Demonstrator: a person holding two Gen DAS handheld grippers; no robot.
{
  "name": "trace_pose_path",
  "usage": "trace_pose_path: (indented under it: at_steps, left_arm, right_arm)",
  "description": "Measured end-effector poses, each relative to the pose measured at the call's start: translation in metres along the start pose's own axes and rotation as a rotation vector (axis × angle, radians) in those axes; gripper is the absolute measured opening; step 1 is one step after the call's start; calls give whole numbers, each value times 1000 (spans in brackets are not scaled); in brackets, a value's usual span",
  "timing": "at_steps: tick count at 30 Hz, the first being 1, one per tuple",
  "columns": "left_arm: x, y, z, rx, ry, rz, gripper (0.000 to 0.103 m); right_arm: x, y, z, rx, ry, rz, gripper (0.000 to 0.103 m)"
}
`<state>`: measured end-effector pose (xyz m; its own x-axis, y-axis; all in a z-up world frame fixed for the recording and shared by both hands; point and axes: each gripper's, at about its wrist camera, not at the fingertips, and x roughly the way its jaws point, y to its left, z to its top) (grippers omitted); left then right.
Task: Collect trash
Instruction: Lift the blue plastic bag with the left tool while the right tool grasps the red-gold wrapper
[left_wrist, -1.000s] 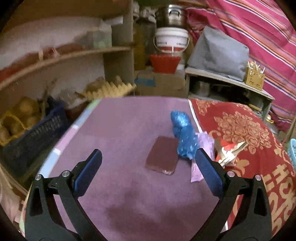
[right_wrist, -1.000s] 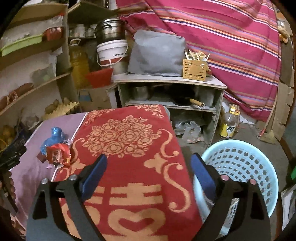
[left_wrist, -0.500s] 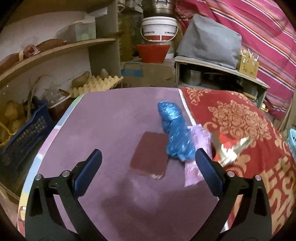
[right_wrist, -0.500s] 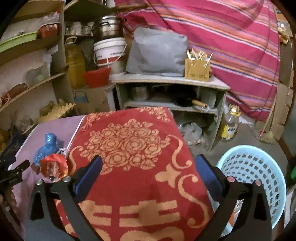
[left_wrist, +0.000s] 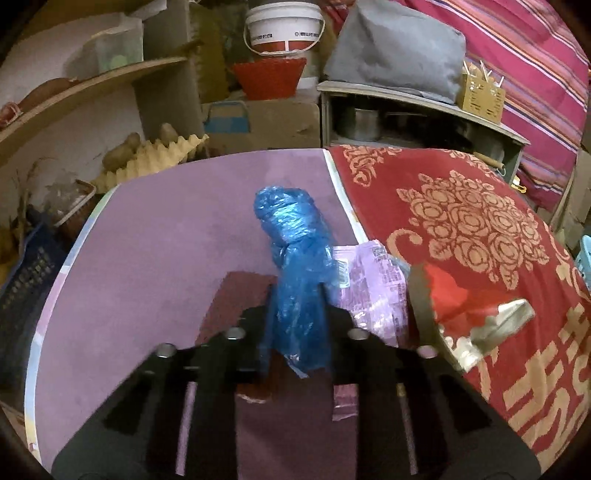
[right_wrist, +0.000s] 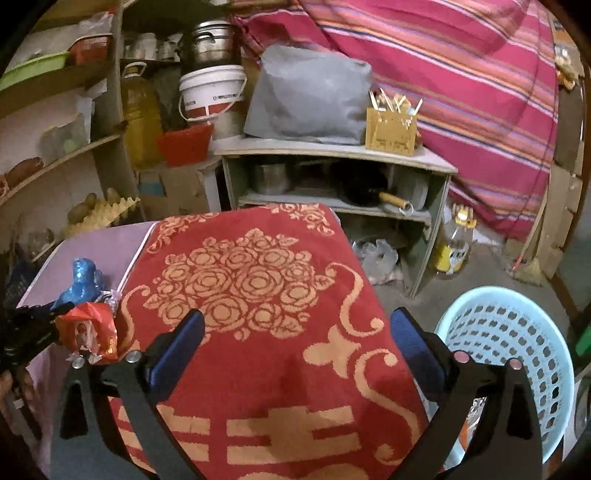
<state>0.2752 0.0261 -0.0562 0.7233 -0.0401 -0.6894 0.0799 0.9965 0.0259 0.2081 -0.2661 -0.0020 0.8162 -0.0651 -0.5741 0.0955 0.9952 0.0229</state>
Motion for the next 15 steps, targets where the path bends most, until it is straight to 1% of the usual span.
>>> trace_pose_path:
  at_steps: [2, 5, 8, 10, 15]
  left_arm:
    - [-10, 6, -1, -4, -19, 5, 10]
    - [-30, 18, -2, -16, -56, 24, 9]
    - [-53, 35, -6, -42, -98, 41, 9]
    - [-68, 49, -10, -58, -124, 66, 9]
    - [-85, 74, -25, -84, -128, 89, 9]
  right_arm:
    - [-1, 14, -2, -33, 3, 14, 98]
    - [-4, 35, -6, -72, 9, 34, 98]
    - [-10, 58, -10, -99, 15, 74, 98]
    - [-14, 71, -12, -111, 15, 97, 98]
    - [-22, 108, -21, -134, 36, 158, 98]
